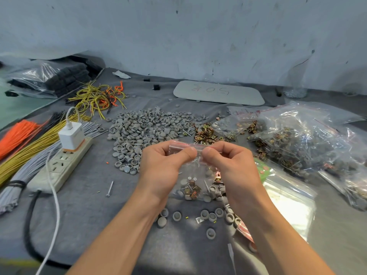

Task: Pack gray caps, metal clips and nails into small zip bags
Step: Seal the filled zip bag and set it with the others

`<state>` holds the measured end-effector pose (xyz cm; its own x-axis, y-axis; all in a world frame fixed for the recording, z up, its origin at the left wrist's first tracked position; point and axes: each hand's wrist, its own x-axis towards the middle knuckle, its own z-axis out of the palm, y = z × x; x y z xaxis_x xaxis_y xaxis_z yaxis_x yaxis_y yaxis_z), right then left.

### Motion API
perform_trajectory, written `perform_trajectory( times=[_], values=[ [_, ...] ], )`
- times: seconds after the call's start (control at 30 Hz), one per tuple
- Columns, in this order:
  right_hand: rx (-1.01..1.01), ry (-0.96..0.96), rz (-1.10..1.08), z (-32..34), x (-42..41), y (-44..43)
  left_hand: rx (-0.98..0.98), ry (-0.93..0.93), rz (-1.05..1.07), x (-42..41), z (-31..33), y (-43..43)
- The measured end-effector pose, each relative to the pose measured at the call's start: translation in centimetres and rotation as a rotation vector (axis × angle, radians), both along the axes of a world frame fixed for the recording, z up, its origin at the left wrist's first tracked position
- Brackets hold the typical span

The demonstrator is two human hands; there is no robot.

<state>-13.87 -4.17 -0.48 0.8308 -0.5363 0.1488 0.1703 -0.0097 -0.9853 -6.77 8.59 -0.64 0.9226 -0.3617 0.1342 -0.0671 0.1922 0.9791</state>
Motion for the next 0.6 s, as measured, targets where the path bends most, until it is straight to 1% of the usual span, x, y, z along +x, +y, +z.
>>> perform_trajectory(
  times=[0.13, 0.3, 0.47, 0.6],
  values=[
    [0.015, 0.001, 0.033, 0.1, -0.1, 0.3, 0.012, -0.028, -0.014, 0.0, -0.1, -0.1],
    [0.017, -0.011, 0.039, 0.1, 0.0, 0.1, 0.004, 0.005, -0.063, 0.0, 0.0, 0.0],
    [0.025, 0.011, 0.004, -0.2, 0.0, 0.1, 0.023, 0.014, -0.019, -0.2, 0.2, -0.1],
    [0.111, 0.012, -0.042, -0.1, -0.4, -0.9, 0.054, 0.051, 0.022, 0.3, 0.4, 0.5]
  ],
)
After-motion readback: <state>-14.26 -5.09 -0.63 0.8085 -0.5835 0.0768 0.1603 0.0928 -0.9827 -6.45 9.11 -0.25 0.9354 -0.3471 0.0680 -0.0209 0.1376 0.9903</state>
